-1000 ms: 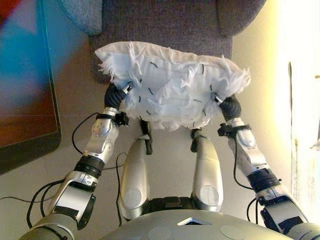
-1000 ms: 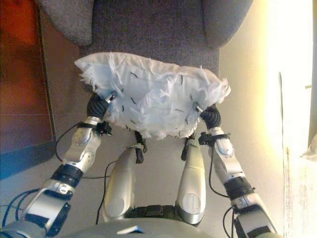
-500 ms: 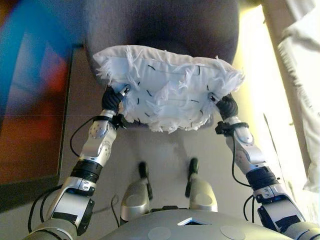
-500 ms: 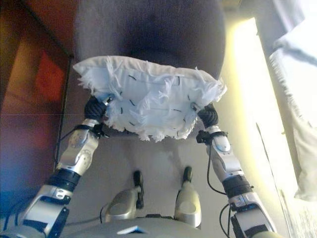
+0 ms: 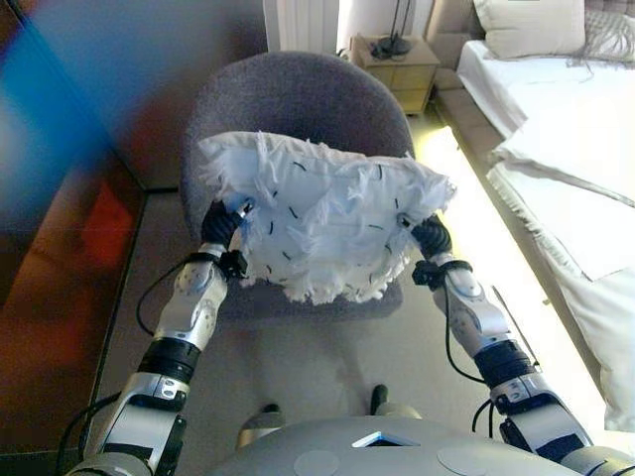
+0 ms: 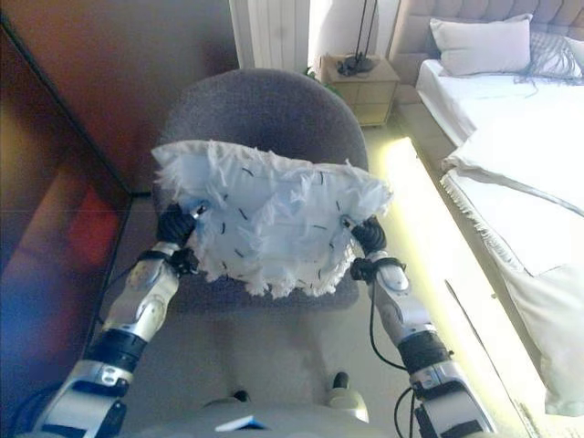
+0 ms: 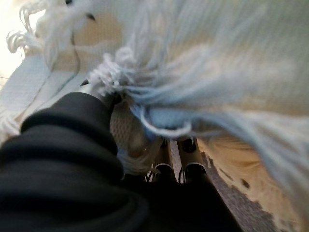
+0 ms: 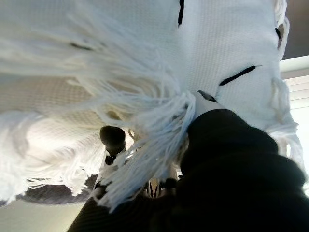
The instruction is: Pick up the cushion and take it to the sofa
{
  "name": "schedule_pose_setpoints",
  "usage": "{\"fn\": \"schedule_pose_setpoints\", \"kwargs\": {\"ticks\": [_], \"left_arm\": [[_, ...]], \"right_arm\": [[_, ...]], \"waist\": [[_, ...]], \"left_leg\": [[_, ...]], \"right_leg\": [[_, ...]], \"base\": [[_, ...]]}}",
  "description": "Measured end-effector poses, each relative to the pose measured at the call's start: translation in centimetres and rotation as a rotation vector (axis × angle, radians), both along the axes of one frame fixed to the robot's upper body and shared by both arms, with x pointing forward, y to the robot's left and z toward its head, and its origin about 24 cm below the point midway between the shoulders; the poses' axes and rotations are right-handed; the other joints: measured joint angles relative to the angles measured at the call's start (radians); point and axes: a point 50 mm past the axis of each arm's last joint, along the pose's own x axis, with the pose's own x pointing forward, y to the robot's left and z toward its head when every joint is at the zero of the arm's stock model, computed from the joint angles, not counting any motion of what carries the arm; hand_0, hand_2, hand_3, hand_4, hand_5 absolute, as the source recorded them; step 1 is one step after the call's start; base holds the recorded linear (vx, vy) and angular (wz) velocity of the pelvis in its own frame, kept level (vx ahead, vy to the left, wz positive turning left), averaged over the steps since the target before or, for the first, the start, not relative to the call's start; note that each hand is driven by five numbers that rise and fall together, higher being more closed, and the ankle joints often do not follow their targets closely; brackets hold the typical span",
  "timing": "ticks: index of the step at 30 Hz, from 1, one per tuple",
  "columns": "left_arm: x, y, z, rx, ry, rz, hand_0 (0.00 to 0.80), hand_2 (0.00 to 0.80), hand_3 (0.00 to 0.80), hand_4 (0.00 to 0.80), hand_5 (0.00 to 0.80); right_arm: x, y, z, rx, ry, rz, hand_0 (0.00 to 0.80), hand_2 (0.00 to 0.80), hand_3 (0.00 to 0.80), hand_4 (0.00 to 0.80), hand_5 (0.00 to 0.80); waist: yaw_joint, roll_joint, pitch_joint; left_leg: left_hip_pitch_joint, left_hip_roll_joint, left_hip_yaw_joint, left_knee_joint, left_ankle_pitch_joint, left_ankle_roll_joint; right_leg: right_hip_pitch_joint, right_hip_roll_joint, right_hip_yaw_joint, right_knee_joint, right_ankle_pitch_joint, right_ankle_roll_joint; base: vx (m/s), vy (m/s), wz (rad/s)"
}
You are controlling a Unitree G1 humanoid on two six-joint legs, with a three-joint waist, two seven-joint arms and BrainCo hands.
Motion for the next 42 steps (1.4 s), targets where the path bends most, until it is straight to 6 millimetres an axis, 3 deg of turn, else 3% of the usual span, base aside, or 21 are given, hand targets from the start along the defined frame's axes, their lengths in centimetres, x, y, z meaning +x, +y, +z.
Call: {"fn": "schedule_pose_setpoints", "kwargs": {"ticks": [3, 5, 7, 9, 10, 13, 15, 18, 19, 20, 21, 22, 23, 27, 29, 30, 32, 35, 36, 39, 42], "left_arm": [[0.0, -0.1, -0.6, 0.0, 0.026, -0.004, 0.8, 0.8, 0.8, 0.8, 0.8], [0.5, -0.7, -1.3, -0.002, 0.058, -0.016, 0.8, 0.8, 0.8, 0.8, 0.8], [0.7, -0.8, -1.7, 0.009, 0.08, -0.031, 0.8, 0.8, 0.8, 0.8, 0.8], [0.6, -0.6, -2.0, 0.013, 0.095, -0.032, 0.8, 0.8, 0.8, 0.8, 0.8], [0.6, -0.6, -2.0, 0.014, 0.095, -0.033, 0.8, 0.8, 0.8, 0.8, 0.8], [0.6, -0.4, -2.0, 0.02, 0.096, -0.043, 0.8, 0.8, 0.8, 0.8, 0.8], [0.5, -0.6, -2.1, 0.037, 0.105, -0.059, 0.8, 0.8, 0.8, 0.8, 0.8], [0.5, -0.5, -2.1, 0.044, 0.108, -0.061, 0.8, 0.8, 0.8, 0.8, 0.8], [0.5, -0.7, -2.2, 0.039, 0.109, -0.064, 0.8, 0.8, 0.8, 0.8, 0.8], [0.4, -0.5, -2.2, 0.044, 0.11, -0.066, 0.8, 0.8, 0.8, 0.8, 0.8], [0.4, -0.7, -2.2, 0.033, 0.112, -0.066, 0.8, 0.8, 0.8, 0.8, 0.8], [0.2, -1.3, -2.7, 0.012, 0.127, -0.073, 0.8, 0.8, 0.8, 0.8, 0.8], [-0.1, -1.5, -3.1, 0.001, 0.136, -0.072, 0.8, 0.8, 0.8, 0.8, 0.8], [0.0, -0.9, -2.9, -0.008, 0.128, -0.046, 0.8, 0.8, 0.8, 0.8, 0.8], [-0.3, -0.7, -3.1, -0.006, 0.135, -0.041, 0.8, 0.8, 0.8, 0.8, 0.8], [-0.2, -0.8, -2.8, -0.008, 0.127, -0.04, 0.8, 0.8, 0.8, 0.8, 0.8], [-0.2, -1.0, -2.9, -0.015, 0.128, -0.034, 0.8, 0.8, 0.8, 0.8, 0.8], [-0.1, -1.9, -3.0, -0.045, 0.127, -0.029, 0.8, 0.8, 0.8, 0.8, 0.8], [-0.1, -2.1, -3.1, -0.051, 0.127, -0.032, 0.8, 0.8, 0.8, 0.8, 0.8], [-0.2, -2.1, -3.0, -0.049, 0.126, -0.031, 0.8, 0.8, 0.8, 0.8, 0.8], [-0.1, -1.2, -2.8, -0.025, 0.123, -0.021, 0.8, 0.8, 0.8, 0.8, 0.8]], "right_arm": [[0.0, -0.1, -0.2, -0.002, 0.009, -0.014, 0.8, 0.8, 0.8, 0.8, 0.8], [-0.1, -0.4, -0.3, -0.013, 0.015, -0.044, 0.8, 0.8, 0.8, 0.8, 0.8], [-0.3, -0.6, -0.9, -0.029, 0.038, -0.061, 0.8, 0.8, 0.8, 0.8, 0.8], [-0.6, -0.5, -1.4, -0.041, 0.056, -0.056, 0.8, 0.8, 0.8, 0.8, 0.8], [-0.7, -0.5, -1.6, -0.04, 0.064, -0.054, 0.8, 0.8, 0.8, 0.8, 0.8], [-0.7, -0.5, -1.8, -0.026, 0.072, -0.043, 0.8, 0.8, 0.8, 0.8, 0.8], [-0.7, -0.6, -1.8, -0.016, 0.074, -0.049, 0.8, 0.8, 0.8, 0.8, 0.8], [-0.8, -0.7, -1.9, -0.005, 0.079, -0.055, 0.8, 0.8, 0.8, 0.8, 0.8], [-1.0, -0.9, -2.1, 0.002, 0.088, -0.063, 0.8, 0.8, 0.8, 0.8, 0.8], [-1.3, -0.8, -2.4, 0.011, 0.098, -0.06, 0.8, 0.8, 0.8, 0.8, 0.8], [-1.3, -1.1, -2.4, 0.015, 0.098, -0.06, 0.8, 0.8, 0.8, 0.8, 0.8], [-1.5, -1.7, -2.6, 0.004, 0.108, -0.068, 0.8, 0.8, 0.8, 0.8, 0.8], [-1.4, -2.0, -2.6, -0.008, 0.108, -0.063, 0.8, 0.8, 0.8, 0.8, 0.8], [-1.3, -1.5, -2.3, 0.004, 0.096, -0.029, 0.8, 0.8, 0.8, 0.8, 0.8], [-1.4, -1.4, -2.4, 0.002, 0.107, -0.016, 0.8, 0.8, 0.8, 0.8, 0.8], [-1.2, -1.5, -2.1, -0.004, 0.098, -0.011, 0.8, 0.8, 0.8, 0.8, 0.8], [-1.1, -1.8, -1.9, -0.02, 0.09, 0.002, 0.8, 0.8, 0.8, 0.8, 0.8], [-1.0, -2.5, -1.7, -0.043, 0.086, 0.005, 0.8, 0.8, 0.8, 0.8, 0.8], [-1.0, -2.6, -1.7, -0.047, 0.087, 0.003, 0.8, 0.8, 0.8, 0.8, 0.8], [-1.0, -2.6, -1.7, -0.042, 0.089, 0.006, 0.8, 0.8, 0.8, 0.8, 0.8], [-0.5, -1.9, -1.5, -0.024, 0.089, 0.02, 0.8, 0.8, 0.8, 0.8, 0.8]], "waist": [[-0.001, -0.005, -0.001], [-0.003, 0.013, 0.009], [-0.022, 0.036, 0.026], [-0.031, 0.05, 0.035], [-0.037, 0.05, 0.037], [-0.036, 0.042, 0.043], [-0.037, 0.034, 0.045], [-0.055, 0.013, 0.064], [-0.054, -0.003, 0.066], [-0.055, -0.042, 0.062], [-0.061, -0.053, 0.073], [-0.056, -0.038, 0.08], [-0.051, -0.01, 0.073], [-0.069, -0.021, 0.054], [-0.097, 0.009, 0.012], [-0.101, 0.015, 0.008], [-0.096, 0.011, 0.005], [-0.084, -0.001, 0.009], [-0.085, -0.007, 0.013], [-0.083, -0.034, 0.026], [-0.08, -0.043, 0.031]], "left_leg": [[-0.005, -0.028, -0.004, 0.029, -0.015, 0.021], [-0.056, -0.04, -0.038, 0.123, -0.06, 0.044], [-0.087, -0.037, -0.066, 0.203, -0.093, 0.067], [-0.08, -0.027, -0.088, 0.204, -0.087, 0.083], [-0.072, -0.024, -0.092, 0.202, -0.083, 0.089], [-0.072, -0.034, -0.114, 0.18, -0.071, 0.109], [-0.081, -0.047, -0.123, 0.174, -0.066, 0.117], [-0.088, -0.056, -0.15, 0.165, -0.063, 0.119], [-0.082, -0.062, -0.166, 0.15, -0.065, 0.116], [-0.064, -0.089, -0.171, 0.134, -0.061, 0.103], [-0.072, -0.098, -0.176, 0.188, -0.073, 0.087], [-0.068, -0.105, -0.158, 0.293, -0.134, 0.092], [-0.033, -0.097, -0.163, 0.276, -0.195, 0.088], [0.036, -0.051, -0.134, 0.224, -0.218, 0.045], [0.044, 0.011, -0.118, 0.24, -0.231, 0.004], [0.026, 0.027, -0.109, 0.296, -0.241, -0.026], [-0.061, 0.05, -0.109, 0.505, -0.231, -0.031], [-0.189, 0.063, -0.122, 0.772, -0.122, -0.028], [-0.212, 0.07, -0.117, 0.822, -0.124, -0.023], [-0.219, 0.072, -0.111, 0.775, -0.122, -0.022], [-0.2, 0.077, -0.111, 0.567, -0.122, -0.02]], "right_leg": [[-0.038, -0.039, 0.011, 0.119, -0.052, 0.014], [-0.119, -0.063, 0.033, 0.284, -0.052, 0.017], [-0.193, -0.066, 0.093, 0.435, 0.014, 0.009], [-0.231, -0.056, 0.131, 0.505, 0.106, -0.012], [-0.254, -0.042, 0.149, 0.536, 0.08, 0.001], [-0.24, 0.004, 0.156, 0.484, -0.026, 0.036], [-0.217, 0.023, 0.157, 0.349, -0.061, 0.072], [-0.197, 0.055, 0.157, 0.16, -0.067, 0.071], [-0.187, 0.063, 0.151, 0.12, -0.07, 0.072], [-0.168, 0.055, 0.149, 0.104, -0.115, 0.088], [-0.172, 0.049, 0.139, 0.113, -0.07, 0.048], [-0.169, 0.056, 0.123, 0.138, -0.069, 0.047], [-0.17, 0.076, 0.106, 0.151, -0.06, 0.034], [-0.189, 0.103, 0.082, 0.249, -0.046, -0.029], [-0.173, 0.163, 0.071, 0.269, -0.103, -0.09], [-0.16, 0.189, 0.069, 0.251, -0.11, -0.163], [-0.139, 0.201, 0.075, 0.238, -0.12, -0.19], [-0.108, 0.202, 0.094, 0.239, -0.146, -0.222], [-0.085, 0.202, 0.093, 0.223, -0.147, -0.226], [-0.02, 0.216, 0.097, 0.177, -0.148, -0.245], [0.012, 0.23, 0.12, 0.143, -0.161, -0.243]], "base": [[-0.022, 0.127, 0.08], [-0.026, 0.169, 0.17], [0.051, 0.089, 0.29], [0.169, -0.067, 0.24], [0.263, -0.147, 0.12], [0.342, -0.17, 0.21], [0.345, -0.113, 0.21], [0.454, -0.115, 0.28], [0.488, -0.146, 0.32], [0.472, -0.162, 0.44], [0.444, -0.151, 0.2], [0.448, -0.144, -0.15], [0.479, -0.132, -0.52], [0.457, -0.174, -0.34], [0.371, -0.233, 0.05], [0.359, -0.249, -0.03], [0.28, -0.208, -0.28], [0.227, -0.155, -0.25], [0.224, -0.085, -0.16], [0.221, 0.002, -0.16], [0.233, 0.118, -0.22]]}}
